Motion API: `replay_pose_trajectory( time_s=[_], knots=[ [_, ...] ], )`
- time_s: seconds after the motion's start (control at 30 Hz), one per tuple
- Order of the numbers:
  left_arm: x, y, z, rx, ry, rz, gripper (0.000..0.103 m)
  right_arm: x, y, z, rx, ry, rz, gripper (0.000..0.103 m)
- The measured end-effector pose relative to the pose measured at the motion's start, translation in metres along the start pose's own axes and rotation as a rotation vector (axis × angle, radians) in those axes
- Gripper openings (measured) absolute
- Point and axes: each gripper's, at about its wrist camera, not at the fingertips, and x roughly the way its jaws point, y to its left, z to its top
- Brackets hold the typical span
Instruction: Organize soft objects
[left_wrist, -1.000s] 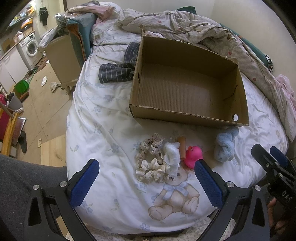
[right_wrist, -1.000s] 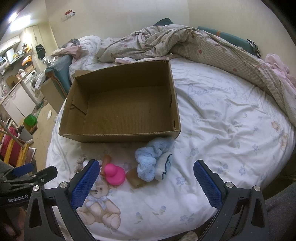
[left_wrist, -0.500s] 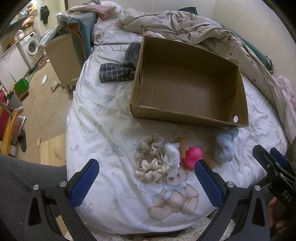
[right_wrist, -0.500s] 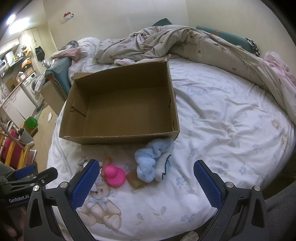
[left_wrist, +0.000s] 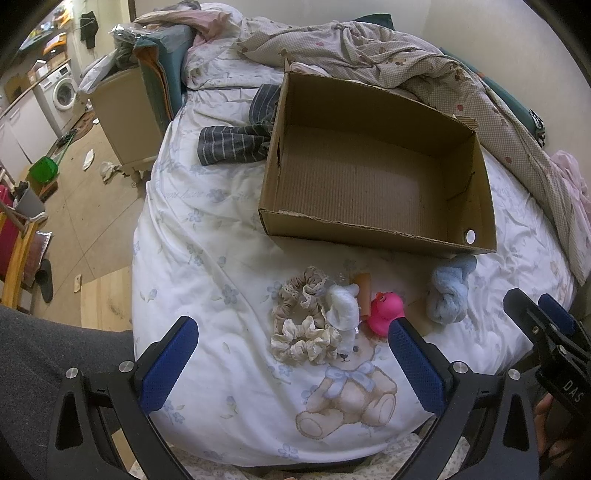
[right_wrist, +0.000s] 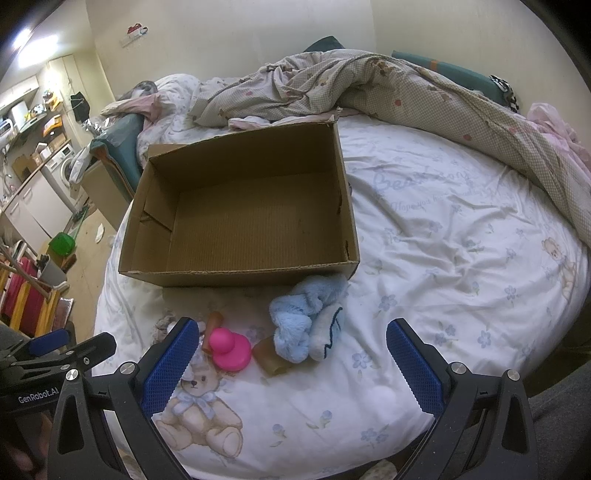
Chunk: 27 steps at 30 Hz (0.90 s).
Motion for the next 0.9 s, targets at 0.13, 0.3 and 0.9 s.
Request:
replay_pose_trajectory(
  time_s=[0.13, 0.3, 0.9],
  knots=[
    [0.000, 0.000, 0.000, -0.001, 0.000, 0.001, 0.103, 0.000, 0.000, 0.000, 0.000, 0.000, -0.001, 0.103],
    [0.000, -0.001, -0.001, 0.000, 0.001, -0.001, 0.103, 0.000, 0.000, 0.000, 0.001, 0.001, 0.000, 0.103],
    [0.001, 0.003, 0.000, -0.029, 0.002, 0.008, 0.103, 0.012, -0.019, 0.013, 0.117, 0.108, 0.072, 0.103]
  ],
)
